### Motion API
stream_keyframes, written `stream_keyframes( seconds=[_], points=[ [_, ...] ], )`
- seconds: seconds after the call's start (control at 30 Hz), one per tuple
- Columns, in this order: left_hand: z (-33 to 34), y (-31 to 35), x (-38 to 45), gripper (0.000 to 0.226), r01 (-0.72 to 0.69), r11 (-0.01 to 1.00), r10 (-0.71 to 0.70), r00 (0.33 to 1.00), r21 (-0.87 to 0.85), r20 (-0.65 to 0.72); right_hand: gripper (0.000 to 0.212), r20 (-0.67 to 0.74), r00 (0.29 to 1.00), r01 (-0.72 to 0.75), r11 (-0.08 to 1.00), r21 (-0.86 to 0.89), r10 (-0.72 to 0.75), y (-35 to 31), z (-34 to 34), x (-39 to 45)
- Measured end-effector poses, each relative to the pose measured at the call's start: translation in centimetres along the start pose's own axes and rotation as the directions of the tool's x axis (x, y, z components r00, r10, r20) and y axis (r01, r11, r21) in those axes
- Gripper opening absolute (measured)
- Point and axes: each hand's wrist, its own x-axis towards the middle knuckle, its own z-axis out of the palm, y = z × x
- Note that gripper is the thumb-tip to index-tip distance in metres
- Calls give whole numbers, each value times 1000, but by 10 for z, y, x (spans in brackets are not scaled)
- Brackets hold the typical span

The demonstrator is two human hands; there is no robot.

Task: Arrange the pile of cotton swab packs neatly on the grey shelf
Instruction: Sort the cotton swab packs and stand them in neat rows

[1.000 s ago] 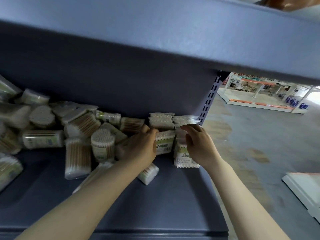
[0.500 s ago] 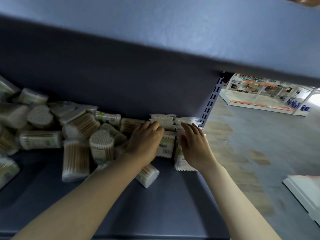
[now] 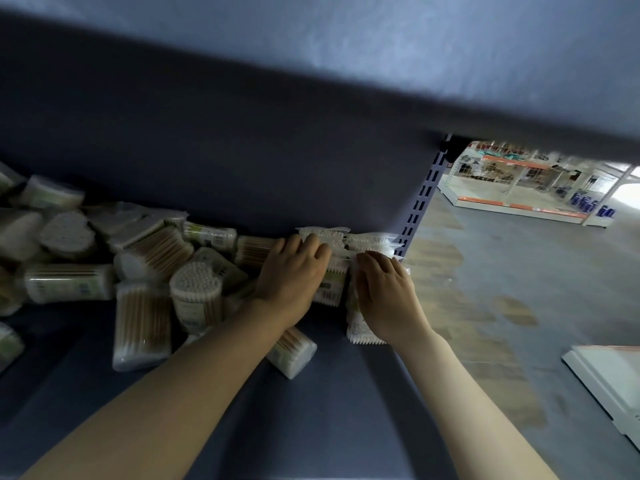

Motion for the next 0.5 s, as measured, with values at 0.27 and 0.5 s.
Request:
stream_keyframes(
  seconds=[0.27, 0.5],
  points=[
    [4, 1, 1, 52, -1, 999, 0, 999, -46, -37, 37, 28, 999, -23, 999, -45, 24, -2, 0, 1],
    [1, -3, -7, 55, 71, 986, -62, 996, -152, 59, 38, 56, 998, -19, 1000, -9, 19, -1, -3, 2]
  ],
)
